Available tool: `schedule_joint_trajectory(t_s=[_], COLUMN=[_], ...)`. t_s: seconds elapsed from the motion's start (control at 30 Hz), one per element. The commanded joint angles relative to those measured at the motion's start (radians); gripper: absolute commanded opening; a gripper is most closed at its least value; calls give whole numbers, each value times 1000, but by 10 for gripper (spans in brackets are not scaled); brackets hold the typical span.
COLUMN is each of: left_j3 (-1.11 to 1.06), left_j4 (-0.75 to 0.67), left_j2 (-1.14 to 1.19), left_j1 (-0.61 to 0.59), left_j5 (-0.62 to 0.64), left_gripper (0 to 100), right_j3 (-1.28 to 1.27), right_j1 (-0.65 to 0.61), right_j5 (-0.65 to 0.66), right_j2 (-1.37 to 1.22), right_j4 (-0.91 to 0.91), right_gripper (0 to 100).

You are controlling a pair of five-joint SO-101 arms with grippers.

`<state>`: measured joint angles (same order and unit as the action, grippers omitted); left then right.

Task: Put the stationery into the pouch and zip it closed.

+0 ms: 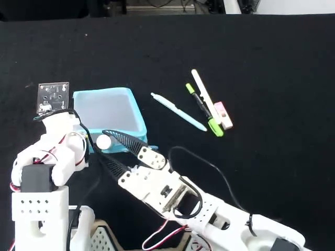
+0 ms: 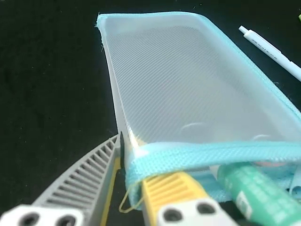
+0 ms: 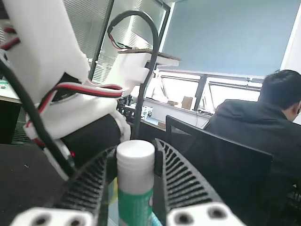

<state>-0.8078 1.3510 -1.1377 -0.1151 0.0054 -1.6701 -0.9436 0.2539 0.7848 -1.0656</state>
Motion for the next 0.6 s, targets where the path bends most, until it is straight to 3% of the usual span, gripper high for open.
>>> schedule_joint_trajectory(t_s=[0.0, 0.3, 0.47, 0.57], left_j3=[61, 61, 61, 61], left_j4=[2, 2, 2, 2], left_j2=[-9, -9, -8, -6], left_j1=[16, 16, 16, 16], left_j5=[-5, -5, -5, -5], left_gripper=[30, 30, 30, 30], right_j3=[-4, -2, 2, 2], right_j1=[-25, -52, -98, -86], right_j5=[-11, -6, 149, 166], right_j2=[-2, 4, 5, 5], right_j4=[71, 236, 347, 344], right_gripper=[11, 11, 11, 11])
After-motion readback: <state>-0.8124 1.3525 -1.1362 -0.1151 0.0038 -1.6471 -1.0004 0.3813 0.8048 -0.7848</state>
